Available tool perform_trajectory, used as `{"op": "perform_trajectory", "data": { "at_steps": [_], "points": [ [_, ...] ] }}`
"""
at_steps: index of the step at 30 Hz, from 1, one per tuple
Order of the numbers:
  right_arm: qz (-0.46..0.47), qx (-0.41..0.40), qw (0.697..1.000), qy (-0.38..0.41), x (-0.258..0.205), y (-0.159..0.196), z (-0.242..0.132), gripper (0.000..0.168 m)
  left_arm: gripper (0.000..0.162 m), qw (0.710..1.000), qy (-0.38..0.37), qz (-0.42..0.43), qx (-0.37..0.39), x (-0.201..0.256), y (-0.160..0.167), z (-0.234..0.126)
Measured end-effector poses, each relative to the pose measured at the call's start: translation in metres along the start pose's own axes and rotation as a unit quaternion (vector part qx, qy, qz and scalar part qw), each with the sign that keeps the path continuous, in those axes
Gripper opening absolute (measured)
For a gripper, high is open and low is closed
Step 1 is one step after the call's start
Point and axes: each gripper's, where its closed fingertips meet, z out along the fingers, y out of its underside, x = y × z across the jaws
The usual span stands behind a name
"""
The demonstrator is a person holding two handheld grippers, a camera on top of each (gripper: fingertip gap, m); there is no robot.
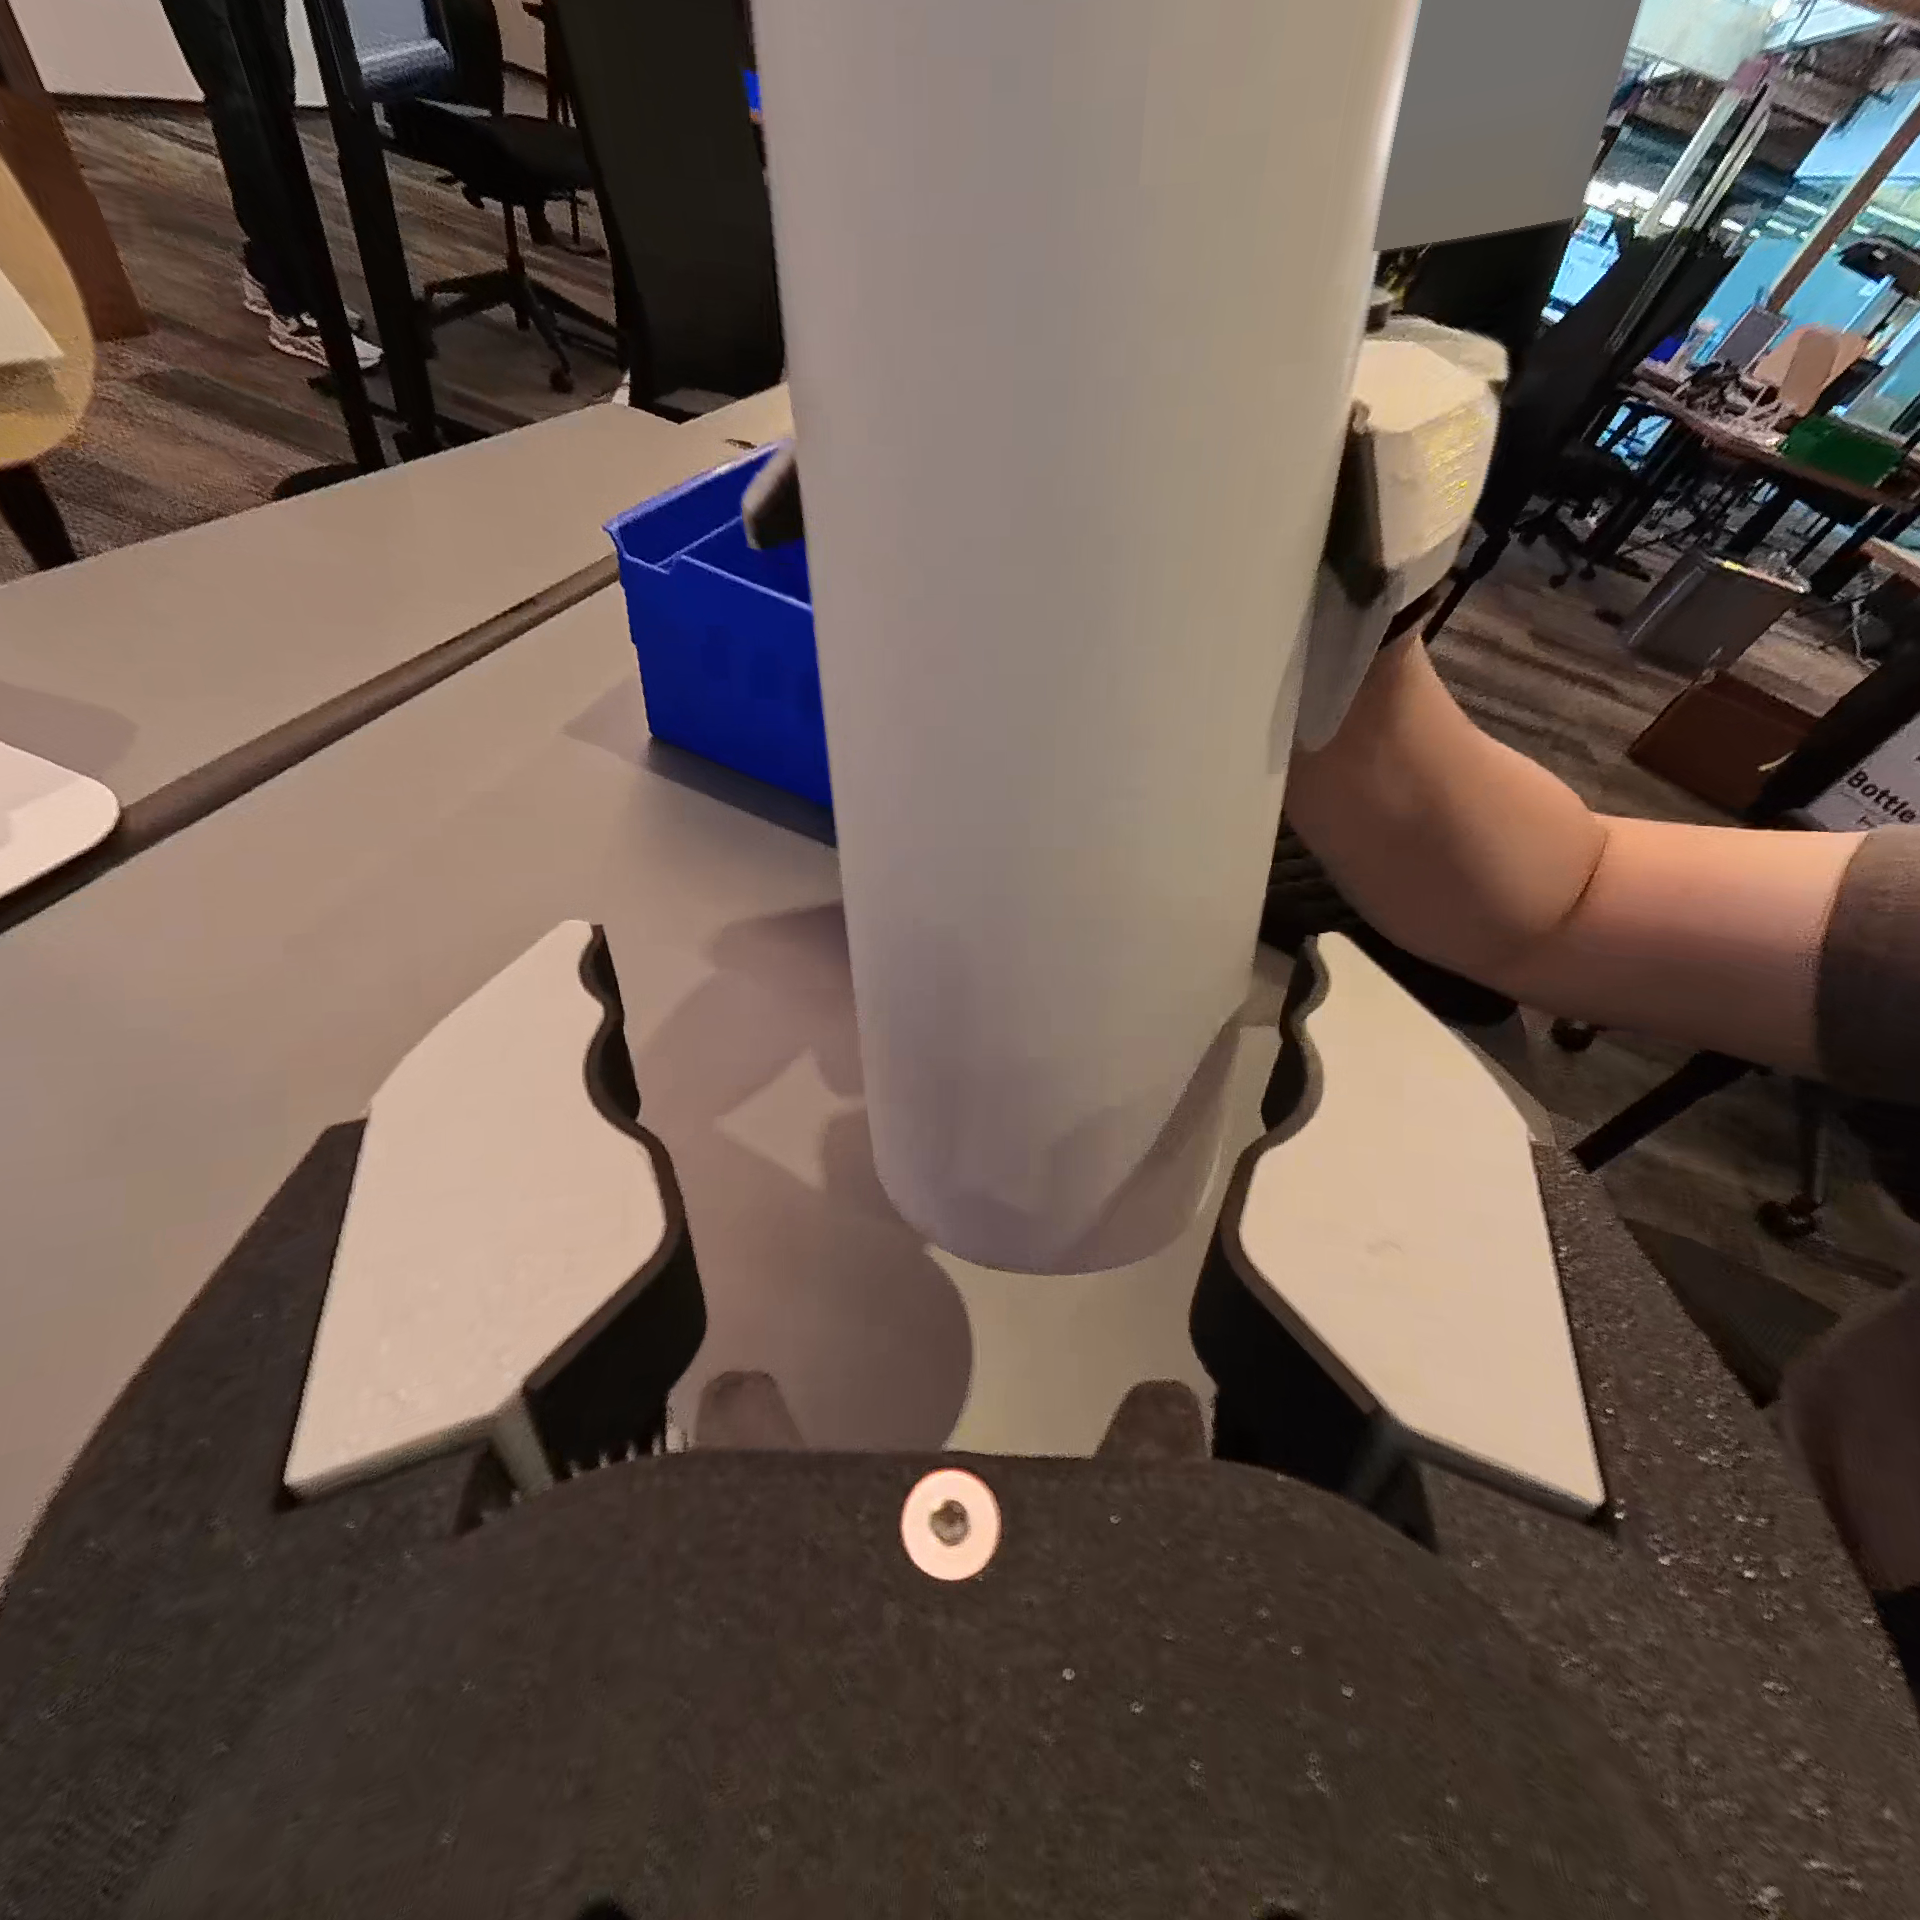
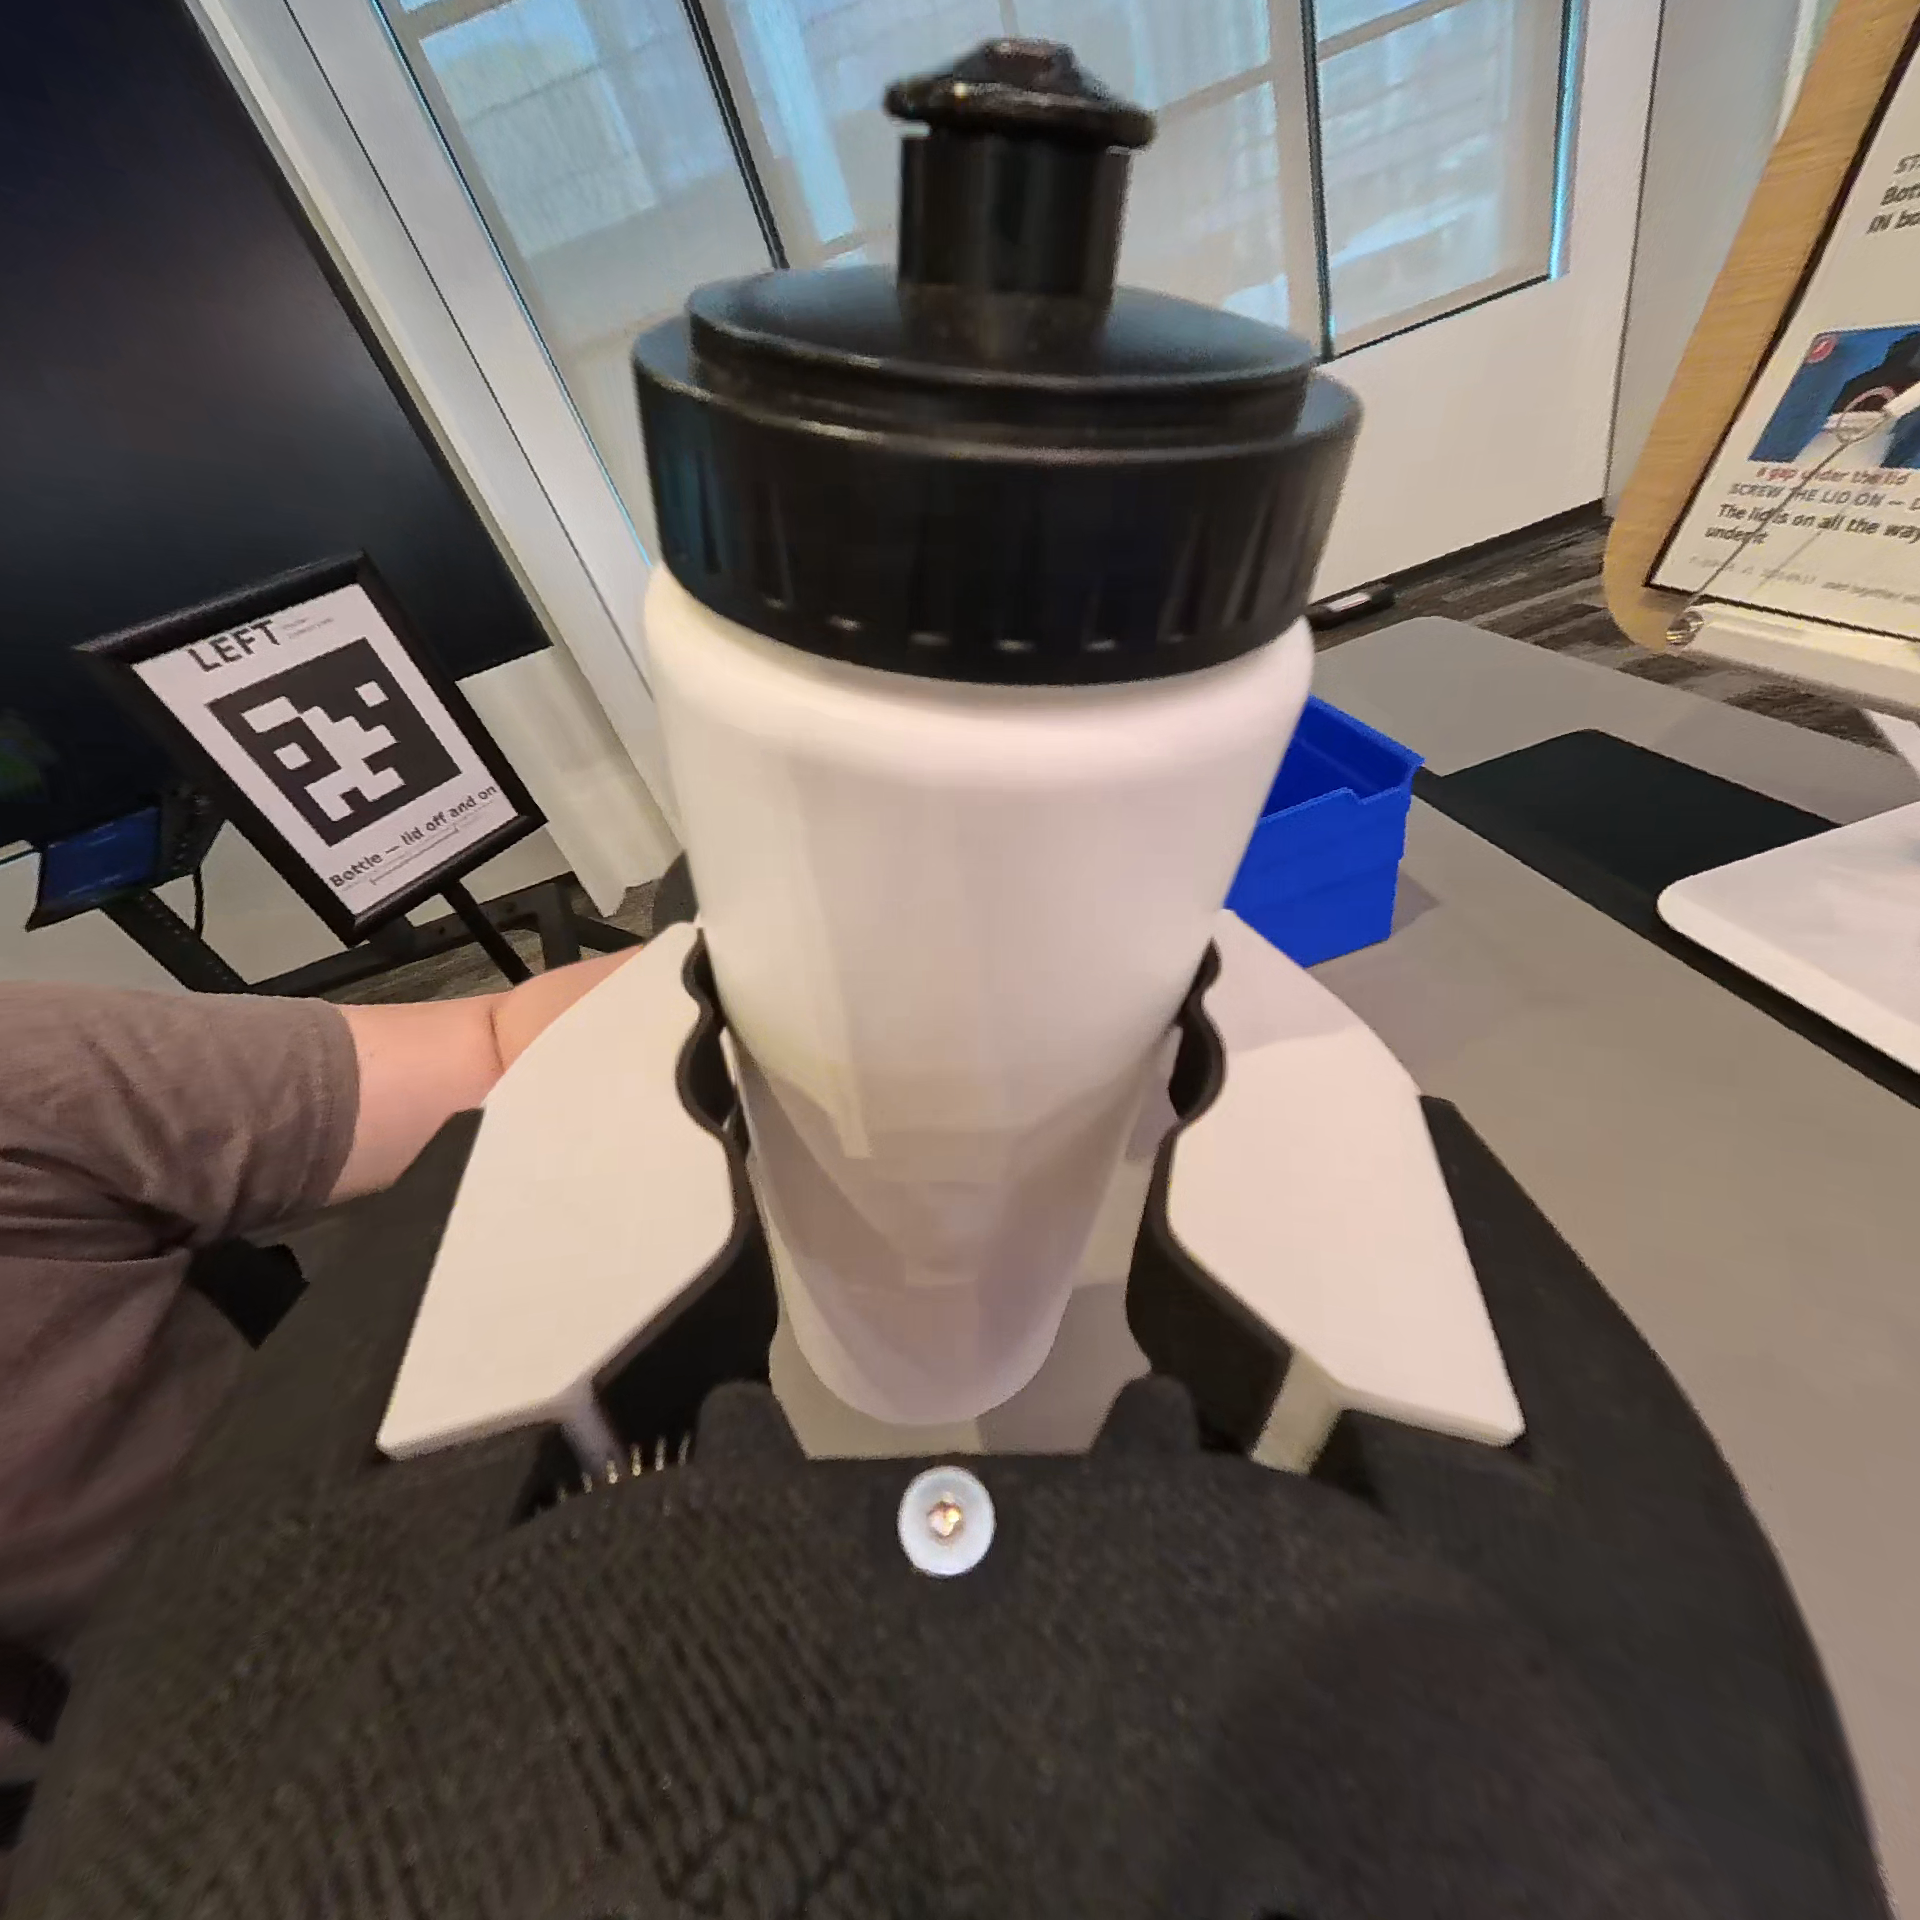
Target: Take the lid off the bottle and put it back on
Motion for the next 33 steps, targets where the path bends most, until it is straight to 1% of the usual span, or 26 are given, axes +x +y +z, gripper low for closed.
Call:
{"op": "perform_trajectory", "data": {
  "at_steps": [3,6,12,18,21,26,30,33],
  "points": [
    [-0.005,-0.008,1.0,0.017,0.001,0.001,0.001,0.086,0.121,1.0,0.006,-0.013,0.009,0.002,0.004,0.007],
    [0.006,-0.013,0.999,0.035,0.003,0.002,0.003,0.086,0.124,1.0,0.012,-0.021,-0.01,0.004,0.014,0.015],
    [0.022,-0.026,0.997,0.076,0.005,0.007,0.007,0.086,0.122,1.0,0.015,-0.018,-0.018,0.009,0.02,0.023],
    [0.019,-0.041,0.993,0.105,0.003,0.014,0.013,0.086,0.114,0.999,0.027,-0.021,-0.007,0.01,0.018,0.024],
    [0.027,-0.046,0.992,0.117,0.004,0.016,0.013,0.086,0.109,0.998,0.045,-0.031,-0.005,0.014,0.018,0.024],
    [0.042,-0.049,0.99,0.129,0.007,0.017,0.012,0.086,0.094,0.997,0.07,-0.034,-0.004,0.019,0.018,0.023],
    [0.054,-0.046,0.989,0.126,0.008,0.018,0.012,0.086,0.093,0.997,0.074,-0.037,-0.004,0.02,0.018,0.023],
    [0.044,-0.044,0.991,0.121,0.006,0.017,0.013,0.086,0.093,0.997,0.075,-0.033,-0.004,0.02,0.018,0.023]
  ]
}}
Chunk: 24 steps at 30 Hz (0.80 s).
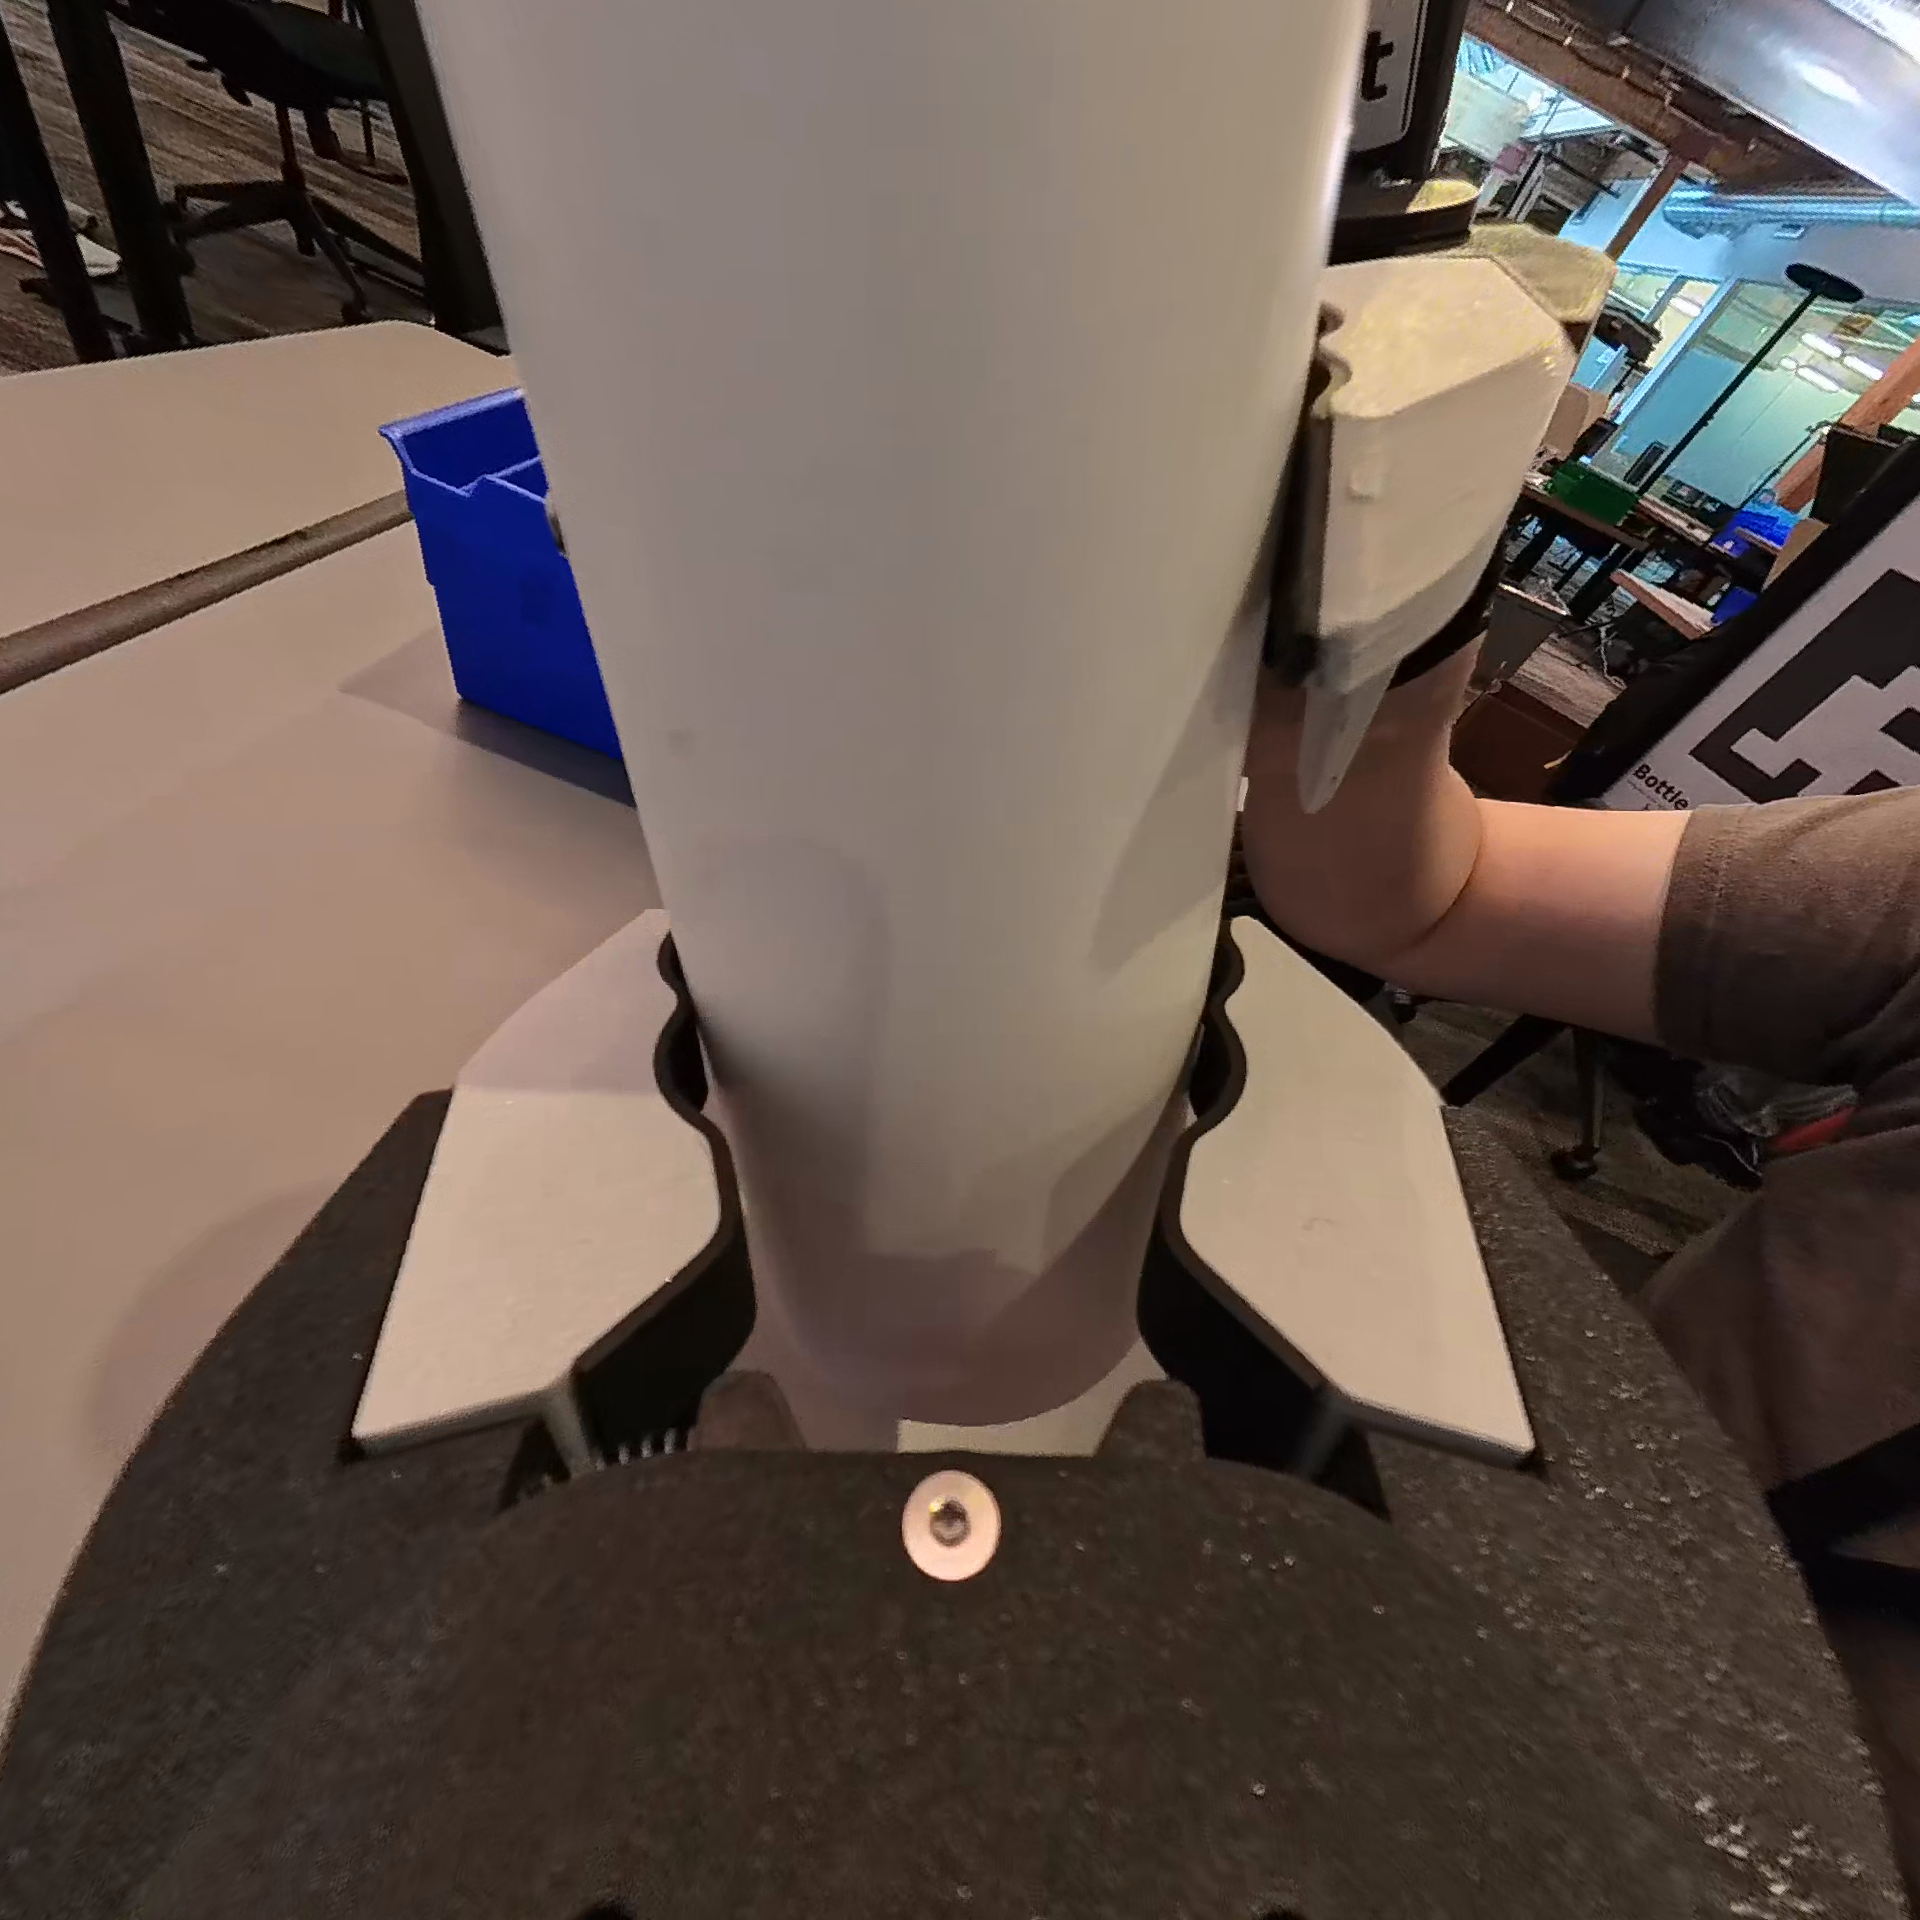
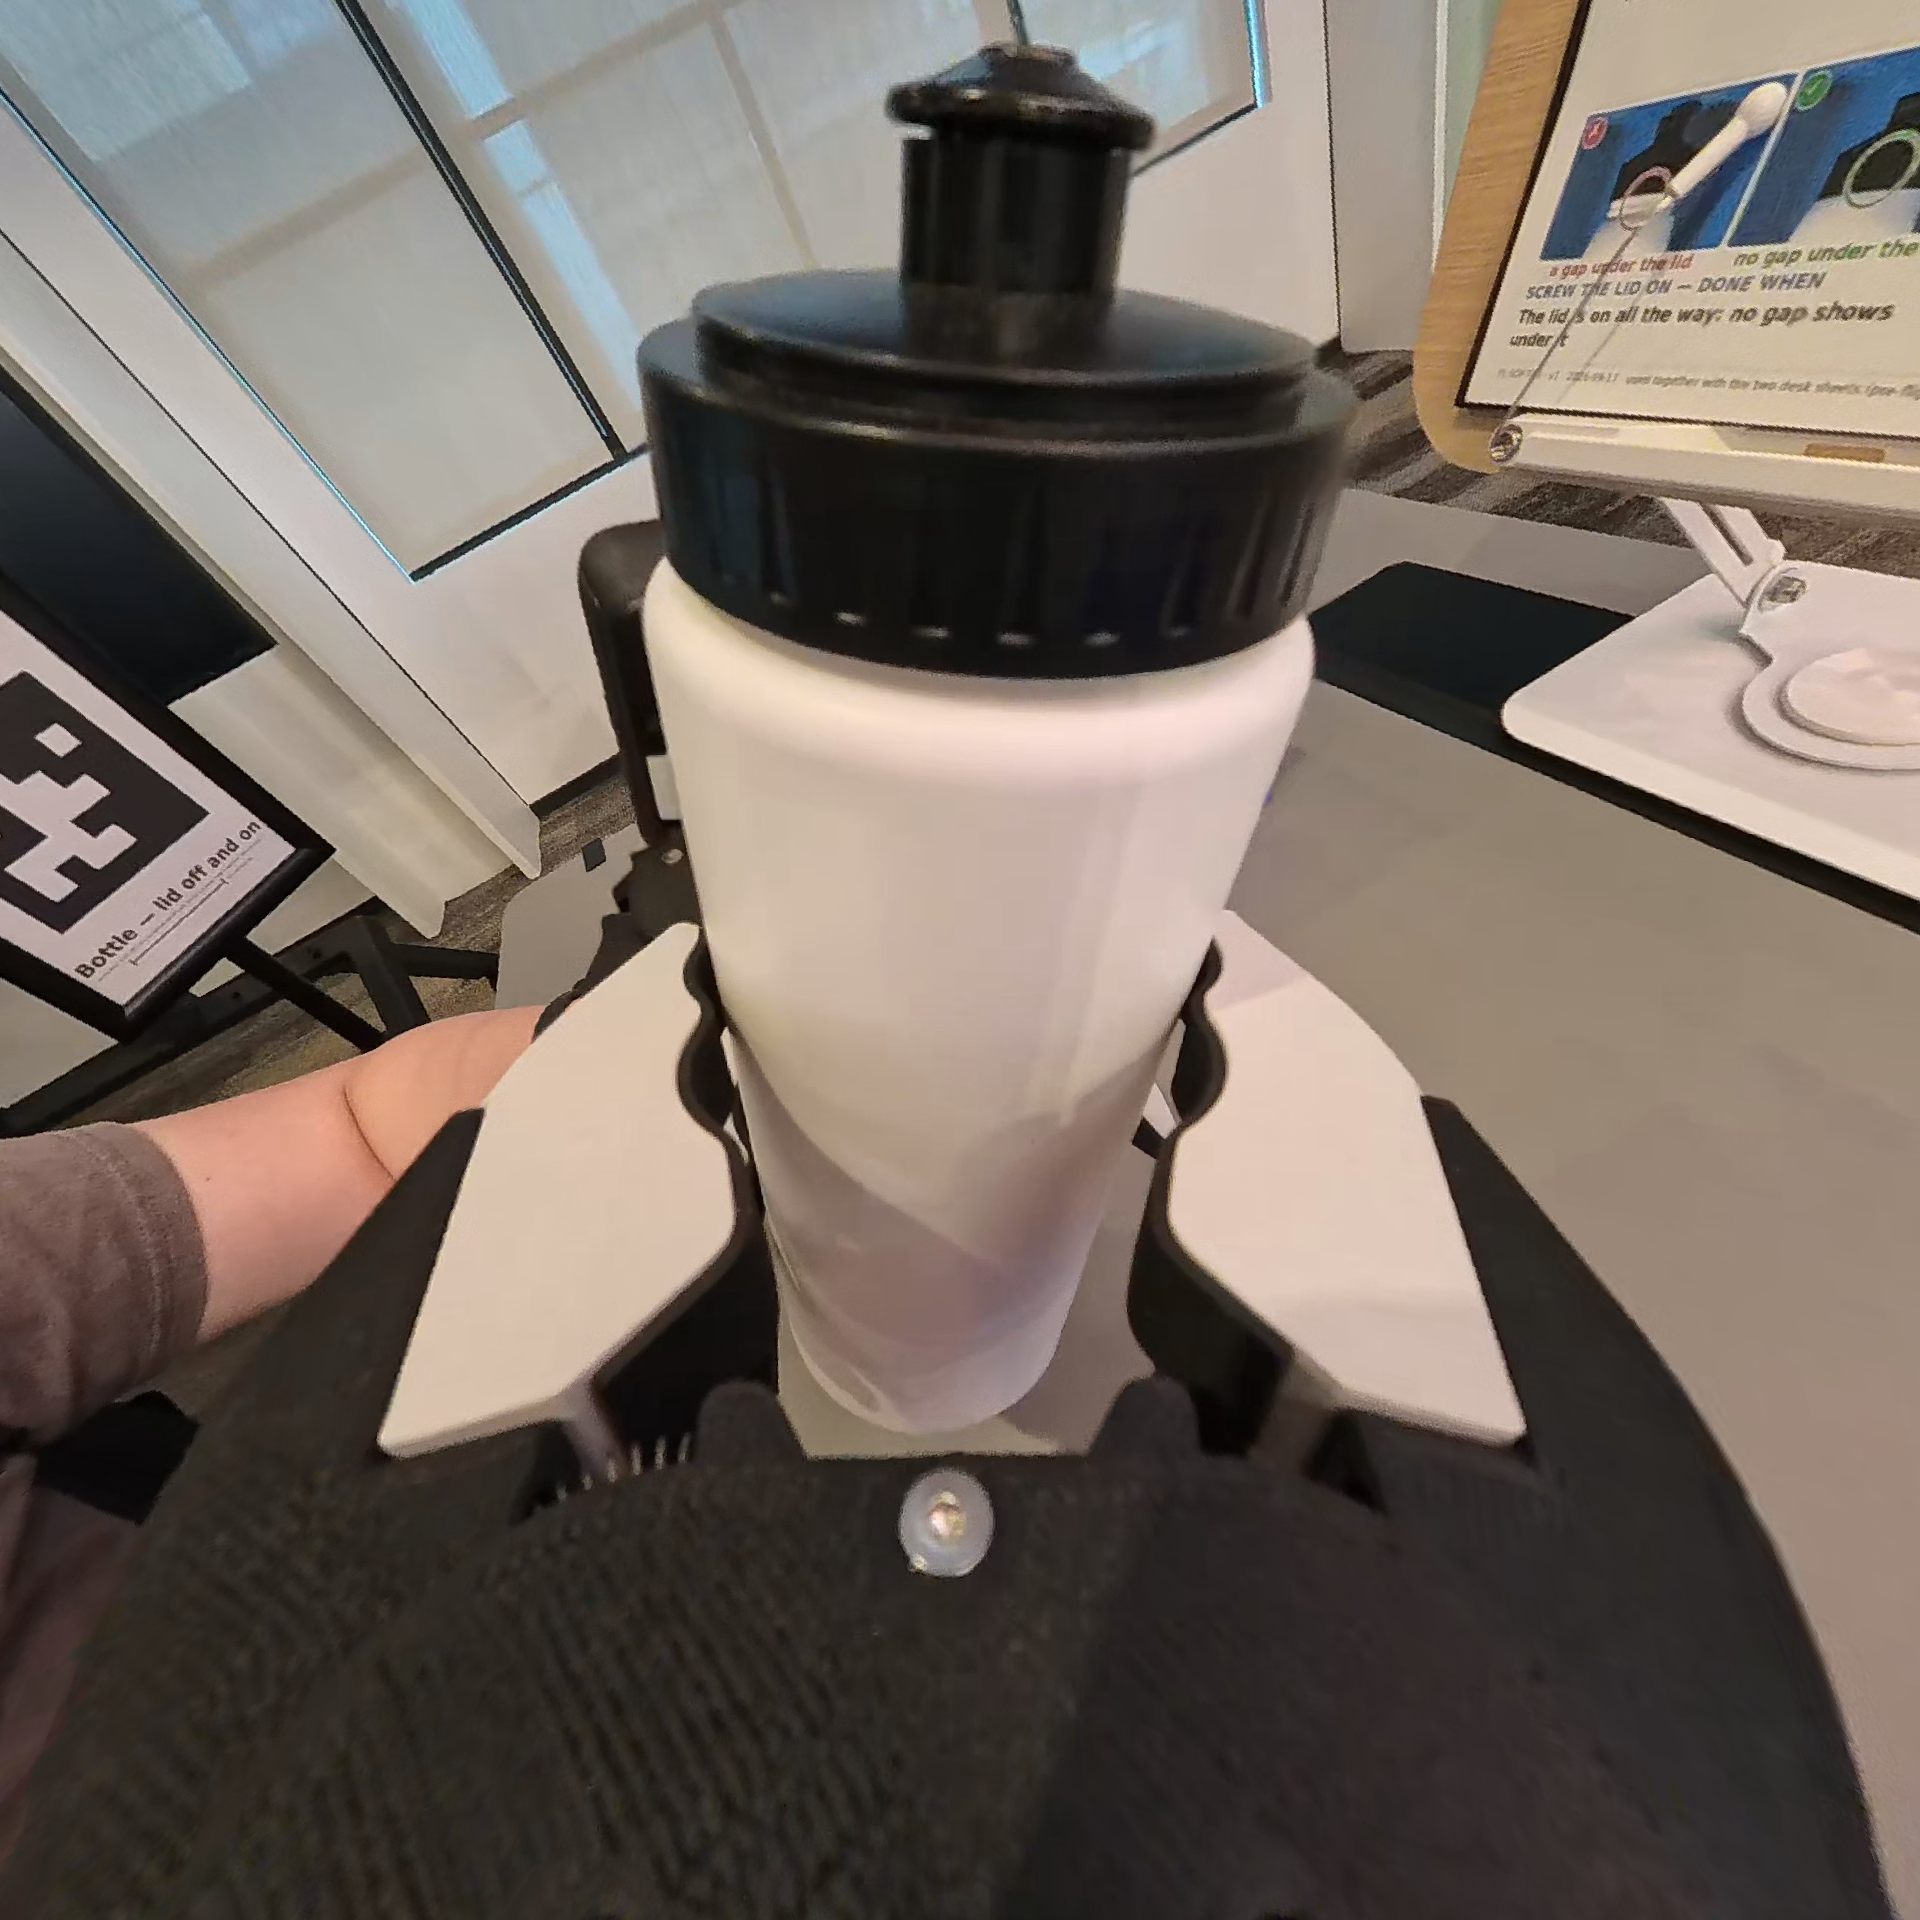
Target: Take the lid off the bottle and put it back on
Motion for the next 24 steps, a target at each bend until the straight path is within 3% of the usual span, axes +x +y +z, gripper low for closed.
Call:
{"op": "perform_trajectory", "data": {
  "at_steps": [5,16,24],
  "points": [
    [-0.056,0.012,0.997,-0.045,-0.015,-0.003,0.003,0.086,0.106,1.0,-0.007,0.016,-0.006,0.001,0.001,0.002],
    [-0.112,0.014,0.991,-0.068,-0.013,-0.004,-0.001,0.087,0.096,0.997,-0.038,0.069,0.017,-0.007,-0.001,0.0],
    [-0.116,0.059,0.99,-0.048,-0.006,-0.036,-0.034,0.089,0.095,0.996,-0.041,0.069,0.03,-0.009,0.009,0.006]
  ]
}}
